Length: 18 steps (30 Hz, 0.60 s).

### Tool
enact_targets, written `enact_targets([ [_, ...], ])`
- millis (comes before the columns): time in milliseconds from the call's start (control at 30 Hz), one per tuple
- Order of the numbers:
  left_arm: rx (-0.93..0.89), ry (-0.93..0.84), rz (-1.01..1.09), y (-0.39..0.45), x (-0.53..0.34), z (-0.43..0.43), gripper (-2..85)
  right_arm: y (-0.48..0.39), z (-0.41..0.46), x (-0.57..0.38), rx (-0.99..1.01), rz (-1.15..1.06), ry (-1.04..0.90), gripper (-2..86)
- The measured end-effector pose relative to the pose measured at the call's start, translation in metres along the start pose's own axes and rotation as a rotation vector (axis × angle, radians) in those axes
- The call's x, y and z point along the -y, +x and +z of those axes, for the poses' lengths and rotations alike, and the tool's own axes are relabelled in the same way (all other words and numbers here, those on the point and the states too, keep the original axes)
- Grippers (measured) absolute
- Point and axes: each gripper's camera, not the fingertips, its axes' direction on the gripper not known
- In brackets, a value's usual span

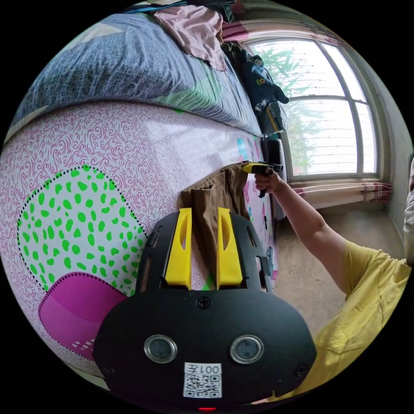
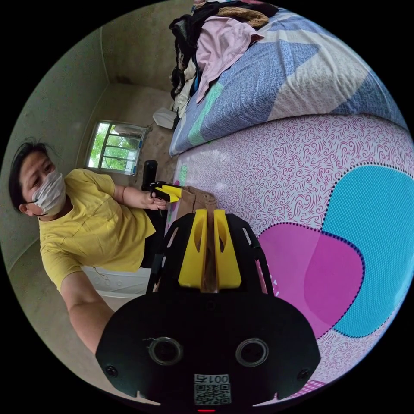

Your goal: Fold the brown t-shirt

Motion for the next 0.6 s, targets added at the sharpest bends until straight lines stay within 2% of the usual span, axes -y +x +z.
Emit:
enact_targets([
  [233, 0.188, 0.066, 0.035, 0.017, -0.025, -0.005, 6.5, -0.010, 0.008, 0.002, 0.015, 0.003, -0.001, 1.6],
  [500, 0.081, 0.046, 0.026, 0.014, -0.027, 0.017, 7.6, -0.025, 0.026, 0.002, 0.041, 0.005, 0.019, 1.6],
  [600, 0.058, 0.024, -0.009, 0.007, -0.030, 0.028, 3.6, -0.033, 0.032, 0.003, 0.030, 0.007, 0.020, 1.6],
])
